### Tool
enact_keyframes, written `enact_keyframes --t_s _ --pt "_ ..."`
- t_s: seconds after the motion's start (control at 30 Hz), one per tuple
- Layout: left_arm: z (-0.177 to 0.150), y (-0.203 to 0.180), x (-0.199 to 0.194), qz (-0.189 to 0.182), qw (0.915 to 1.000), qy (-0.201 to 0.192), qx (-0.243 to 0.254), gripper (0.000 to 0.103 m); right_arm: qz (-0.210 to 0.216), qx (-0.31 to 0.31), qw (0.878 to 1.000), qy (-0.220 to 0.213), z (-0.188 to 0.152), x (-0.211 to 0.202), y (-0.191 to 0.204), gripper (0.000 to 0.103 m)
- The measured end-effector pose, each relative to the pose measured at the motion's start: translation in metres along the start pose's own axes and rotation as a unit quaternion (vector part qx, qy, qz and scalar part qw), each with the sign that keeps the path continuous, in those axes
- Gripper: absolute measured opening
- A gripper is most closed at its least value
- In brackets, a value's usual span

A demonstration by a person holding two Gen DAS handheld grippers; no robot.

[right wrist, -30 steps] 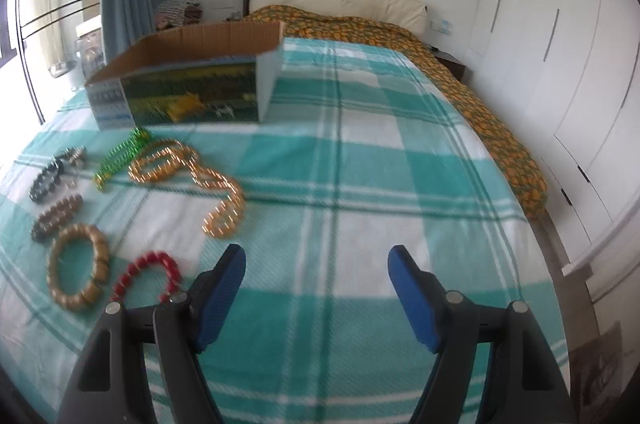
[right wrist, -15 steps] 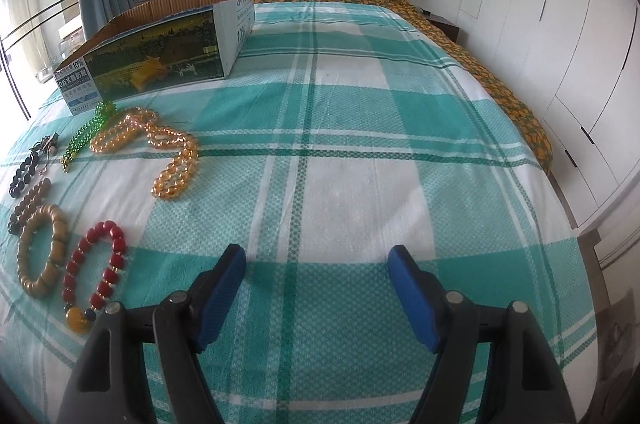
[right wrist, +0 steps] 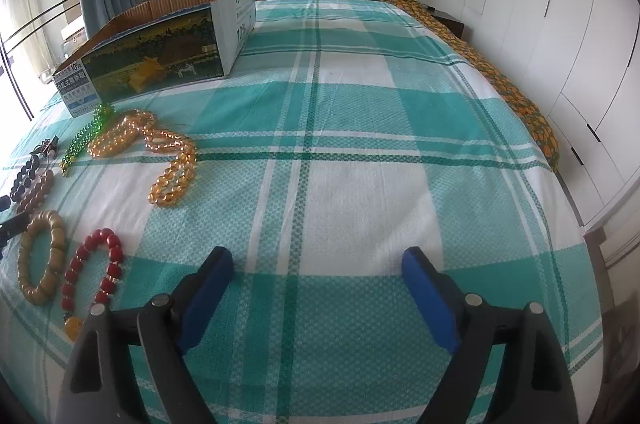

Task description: Organize jewelry

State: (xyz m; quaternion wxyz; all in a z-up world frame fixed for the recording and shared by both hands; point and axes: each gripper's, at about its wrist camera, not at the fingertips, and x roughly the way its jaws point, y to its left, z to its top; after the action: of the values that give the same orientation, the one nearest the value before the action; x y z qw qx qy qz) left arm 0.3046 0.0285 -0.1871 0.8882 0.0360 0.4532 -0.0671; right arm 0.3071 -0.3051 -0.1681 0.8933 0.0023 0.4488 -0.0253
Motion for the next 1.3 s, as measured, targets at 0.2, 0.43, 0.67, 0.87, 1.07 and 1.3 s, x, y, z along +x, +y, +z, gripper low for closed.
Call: enact_keyframes --t_s 0.2,0.43,0.67,0.87,1.07,1.3 --pt "0.0068 0.0061 0.0052 0.003 1.0000 0.000 -0.008 0.103 0.000 0.000 1.000 0.000 0.0001 0.0001 0.0000 0.089" --pt "0.0066 0.0072 0.0066 0.003 1.0000 -0.001 -0.008 0.103 0.000 0.000 1.000 0.000 0.0003 0.0002 -0.0001 0.089" --pt "0.0069 0.0069 0.0066 0.003 1.0000 -0.001 -0.007 0.103 0.000 0.000 1.000 0.000 0.0002 0.0002 -0.0002 0.089" --pt "0.0076 0.0076 0.0066 -0.005 1.0000 0.000 0.003 0.103 0.000 0.000 1.000 0.000 0.0000 0.0000 -0.0006 0.089" --pt "0.0105 0.0080 0.0092 -0.007 1.0000 0.000 0.003 0.103 0.000 0.000 1.000 0.000 0.0002 0.0002 -0.0003 0.089" --pt "0.0098 0.0084 0.0085 -0.006 1.0000 0.000 0.004 0.103 0.001 0.000 1.000 0.000 0.0003 0.0004 -0.0004 0.089"
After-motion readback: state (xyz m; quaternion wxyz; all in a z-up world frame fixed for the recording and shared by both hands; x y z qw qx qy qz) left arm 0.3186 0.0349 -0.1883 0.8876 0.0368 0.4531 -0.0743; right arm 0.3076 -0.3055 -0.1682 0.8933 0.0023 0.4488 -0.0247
